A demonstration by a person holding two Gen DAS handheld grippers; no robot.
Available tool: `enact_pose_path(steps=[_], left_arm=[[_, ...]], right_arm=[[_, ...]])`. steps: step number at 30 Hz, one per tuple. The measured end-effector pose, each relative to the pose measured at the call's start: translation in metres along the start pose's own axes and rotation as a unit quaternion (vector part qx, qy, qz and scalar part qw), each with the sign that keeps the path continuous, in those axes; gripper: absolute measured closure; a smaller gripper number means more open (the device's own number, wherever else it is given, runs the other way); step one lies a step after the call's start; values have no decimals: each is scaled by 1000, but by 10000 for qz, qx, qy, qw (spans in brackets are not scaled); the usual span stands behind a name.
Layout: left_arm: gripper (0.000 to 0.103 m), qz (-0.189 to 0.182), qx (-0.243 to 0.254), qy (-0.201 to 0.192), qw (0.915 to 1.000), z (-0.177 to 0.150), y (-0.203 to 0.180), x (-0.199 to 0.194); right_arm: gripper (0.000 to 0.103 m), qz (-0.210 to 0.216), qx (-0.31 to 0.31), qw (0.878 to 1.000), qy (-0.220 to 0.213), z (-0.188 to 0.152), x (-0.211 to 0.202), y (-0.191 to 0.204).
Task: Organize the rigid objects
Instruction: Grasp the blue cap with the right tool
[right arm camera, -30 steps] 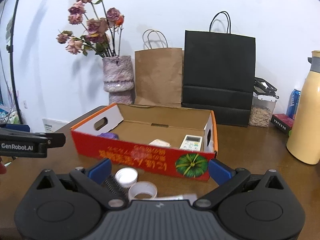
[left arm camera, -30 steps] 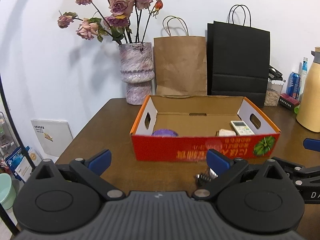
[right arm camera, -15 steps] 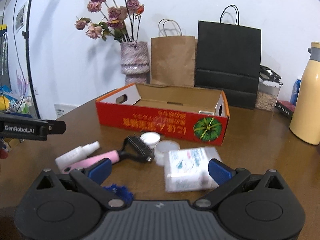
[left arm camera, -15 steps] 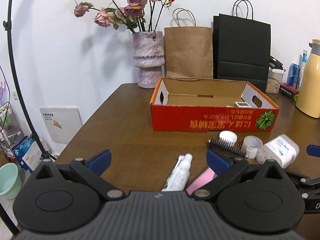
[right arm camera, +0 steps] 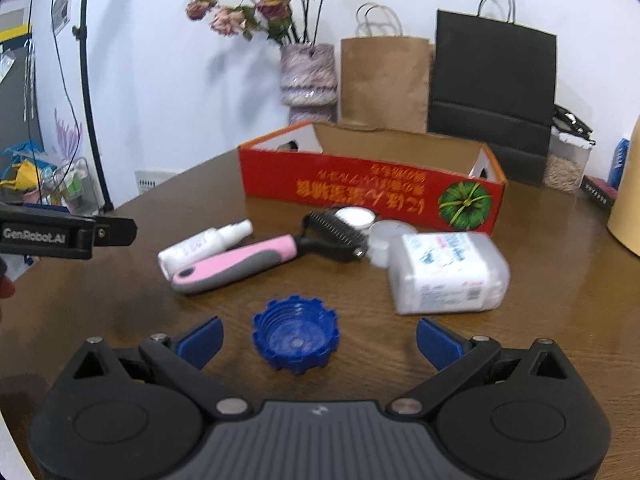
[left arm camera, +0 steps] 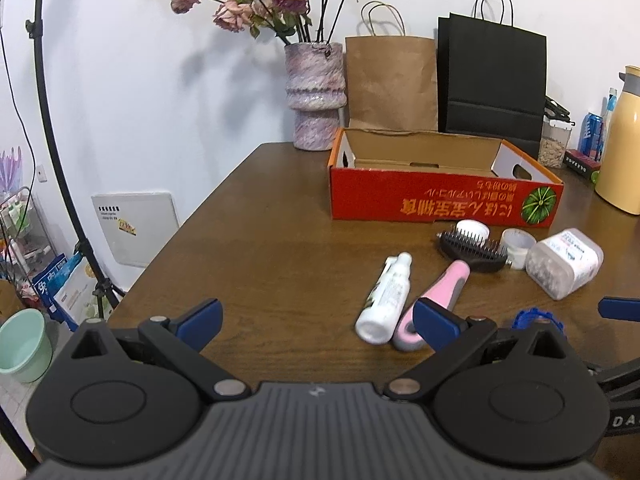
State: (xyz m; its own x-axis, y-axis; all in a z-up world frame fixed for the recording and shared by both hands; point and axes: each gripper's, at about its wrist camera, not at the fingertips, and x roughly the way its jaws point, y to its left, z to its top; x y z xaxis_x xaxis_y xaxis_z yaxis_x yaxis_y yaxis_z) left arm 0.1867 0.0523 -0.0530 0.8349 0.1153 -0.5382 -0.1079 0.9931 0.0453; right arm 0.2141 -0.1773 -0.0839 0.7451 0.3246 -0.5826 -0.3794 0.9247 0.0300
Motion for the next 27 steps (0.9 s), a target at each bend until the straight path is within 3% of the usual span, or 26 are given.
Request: enact_pose_path(steps=[8, 10, 12, 13, 17, 27], left_arm=[[0, -7, -64, 69, 10000, -10, 13, -2], [0, -13, -77, 74, 9999, -11, 14, -1], [0, -29, -89, 84, 9999, -11, 15, -1], [0, -32, -88, 87, 9999, -11, 15, 0], [0, -51, -78, 78, 9999, -10, 14, 0], [0, -111, 30, 67, 9999, -7, 5, 5]], right_arm=[[3, -50, 27, 9999, 152, 0, 16, 8], [12, -25, 58, 9998, 172, 1, 19, 8], [42, 39, 65, 9998, 206, 0, 21, 9], [52, 101, 77, 9996, 242, 0, 22, 9], [52, 255, 62, 9995, 167, -2, 19, 10], [52, 126, 156, 9996, -184, 4, 7, -2]])
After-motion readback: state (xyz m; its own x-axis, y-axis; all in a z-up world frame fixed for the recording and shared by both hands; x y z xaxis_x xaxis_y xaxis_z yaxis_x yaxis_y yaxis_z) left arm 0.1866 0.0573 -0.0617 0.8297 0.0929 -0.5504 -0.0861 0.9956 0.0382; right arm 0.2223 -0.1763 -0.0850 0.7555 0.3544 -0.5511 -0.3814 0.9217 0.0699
